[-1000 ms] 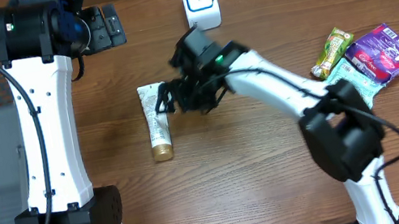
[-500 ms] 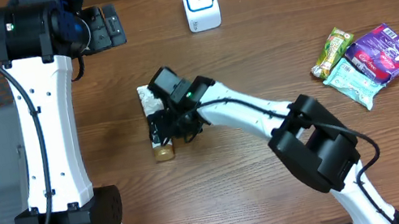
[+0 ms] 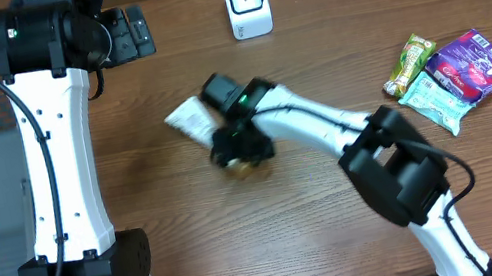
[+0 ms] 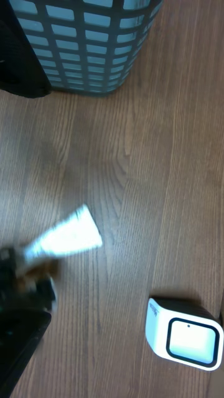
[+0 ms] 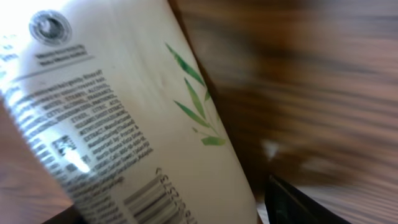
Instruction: Scan the item barcode
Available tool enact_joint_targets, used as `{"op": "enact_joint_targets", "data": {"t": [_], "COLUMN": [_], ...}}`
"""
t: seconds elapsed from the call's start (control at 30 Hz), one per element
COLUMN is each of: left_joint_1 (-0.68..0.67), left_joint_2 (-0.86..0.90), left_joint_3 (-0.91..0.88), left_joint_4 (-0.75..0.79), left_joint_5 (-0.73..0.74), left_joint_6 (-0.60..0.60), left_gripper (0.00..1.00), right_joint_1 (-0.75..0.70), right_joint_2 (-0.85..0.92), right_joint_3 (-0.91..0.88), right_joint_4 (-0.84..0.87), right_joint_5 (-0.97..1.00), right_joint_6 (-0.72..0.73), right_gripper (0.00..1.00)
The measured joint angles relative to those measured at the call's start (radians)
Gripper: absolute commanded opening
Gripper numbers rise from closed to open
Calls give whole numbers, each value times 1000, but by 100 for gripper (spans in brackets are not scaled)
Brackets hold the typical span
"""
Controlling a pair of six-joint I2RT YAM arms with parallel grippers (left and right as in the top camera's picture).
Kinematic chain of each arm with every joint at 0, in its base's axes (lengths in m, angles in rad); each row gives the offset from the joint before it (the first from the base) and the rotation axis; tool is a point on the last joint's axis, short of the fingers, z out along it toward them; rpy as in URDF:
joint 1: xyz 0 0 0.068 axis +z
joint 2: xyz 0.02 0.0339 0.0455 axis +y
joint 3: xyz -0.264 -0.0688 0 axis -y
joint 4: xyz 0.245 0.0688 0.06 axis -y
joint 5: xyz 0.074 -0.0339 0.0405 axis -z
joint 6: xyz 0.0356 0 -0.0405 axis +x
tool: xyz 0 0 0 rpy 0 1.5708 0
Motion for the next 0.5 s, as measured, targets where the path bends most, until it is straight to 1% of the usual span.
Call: {"op": "enact_joint_targets", "data": {"t": [0.1, 0.27, 0.33, 0.4, 0.5], "left_joint_1": [0, 0, 0, 0, 0], "left_joint_2": [0, 0, 0, 0, 0], "left_joint_3": [0, 0, 0, 0, 0], "left_joint_4": [0, 0, 0, 0, 0], "left_joint_5": [0, 0, 0, 0, 0], "left_joint_6": [0, 0, 0, 0, 0], "left_gripper": [99, 100, 99, 100, 100], "right_joint_1": [-86, -230, -283, -317, -340], "right_joint_2": [-3, -5, -5, -5, -5], "right_joint_3": [3, 4, 4, 4, 4], "right_joint_4": [-69, -86, -99, -115, -140], "right_joint_5": [48, 123, 145, 163, 214], "right_joint_6": [-51, -126, -182, -251, -323], "right_gripper": [82, 82, 86, 89, 91]}}
